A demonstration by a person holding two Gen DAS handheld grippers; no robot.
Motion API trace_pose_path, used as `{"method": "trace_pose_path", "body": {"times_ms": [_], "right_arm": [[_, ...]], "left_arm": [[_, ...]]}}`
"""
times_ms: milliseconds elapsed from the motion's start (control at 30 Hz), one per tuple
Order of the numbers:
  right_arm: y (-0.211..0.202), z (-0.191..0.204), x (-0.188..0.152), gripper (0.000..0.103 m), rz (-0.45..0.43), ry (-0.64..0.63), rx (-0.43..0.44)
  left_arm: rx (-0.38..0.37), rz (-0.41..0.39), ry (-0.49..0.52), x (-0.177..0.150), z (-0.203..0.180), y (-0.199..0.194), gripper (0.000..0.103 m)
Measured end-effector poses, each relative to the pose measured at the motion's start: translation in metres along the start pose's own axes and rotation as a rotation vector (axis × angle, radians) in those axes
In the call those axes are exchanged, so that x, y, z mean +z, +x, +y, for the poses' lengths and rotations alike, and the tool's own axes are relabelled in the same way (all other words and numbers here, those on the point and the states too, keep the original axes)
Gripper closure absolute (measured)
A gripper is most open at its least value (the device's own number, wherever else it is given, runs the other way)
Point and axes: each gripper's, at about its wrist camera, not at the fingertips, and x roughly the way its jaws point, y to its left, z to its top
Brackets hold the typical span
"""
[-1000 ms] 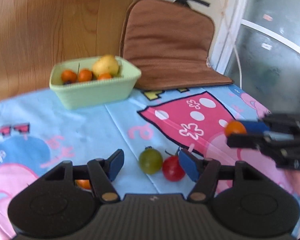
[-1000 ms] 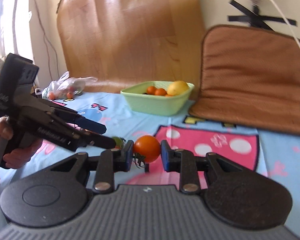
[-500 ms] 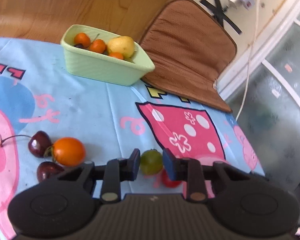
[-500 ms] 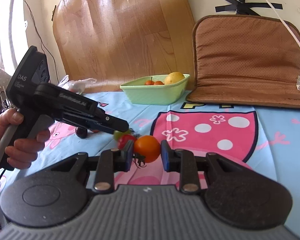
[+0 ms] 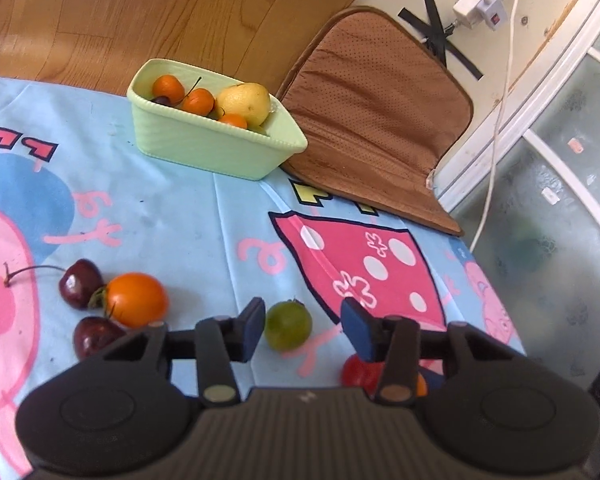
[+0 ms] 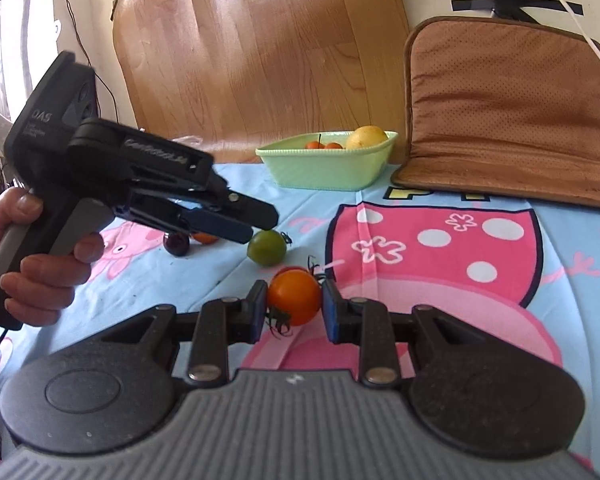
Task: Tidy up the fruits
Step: 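Grasp the green tomato with the left tool while the right tool holds the orange tomato, then carry both tomatoes over the green bowl and open both tools to release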
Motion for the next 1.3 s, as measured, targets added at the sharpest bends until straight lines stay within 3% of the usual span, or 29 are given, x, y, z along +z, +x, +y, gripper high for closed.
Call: {"method": "trace_pose_path", "body": {"times_ms": [33,67,167,367,467,600,733,800,1300], "right_arm": [[0.0,0.0,0.0,0.072,0.001,-0.002,-0.002],[-0.001,0.001,0.0,0.072,0.002,-0.002,-0.005],[-0.008,0.004,0.001,0.072,-0.008,0.006,0.0],[-0.017,0.027,-0.003,0.072,-0.009,-0.015,0.079],[-0.012,0.039,-0.007,0.072,0.013,-0.02,0.117],[0.006,0.049,-0.007,0.072,0.059,-0.041,0.116],[0.016,0.066,-0.012,0.071,0.097,-0.128,0.075],[0.016,0.07,-0.015,0.071,0.093,-0.163,0.053],[0.015,0.073,-0.018,0.07,0.086,-0.171,0.031]], "left_arm": [[0.016,0.008,0.007,0.0,-0.001,0.006,0.064],[0.032,0.018,0.01,-0.002,-0.001,0.011,0.073],[0.04,-0.001,0.015,-0.009,-0.001,0.008,0.074],[0.008,-0.071,0.059,-0.045,0.005,-0.055,0.074],[0.102,-0.135,0.155,-0.08,0.003,-0.089,0.074],[0.198,-0.163,0.177,-0.106,0.014,-0.109,0.074],[0.224,-0.188,0.126,-0.114,0.032,-0.112,0.073],[0.226,-0.222,0.149,-0.121,0.032,-0.112,0.072],[0.223,-0.233,0.158,-0.125,0.031,-0.112,0.072]]}}
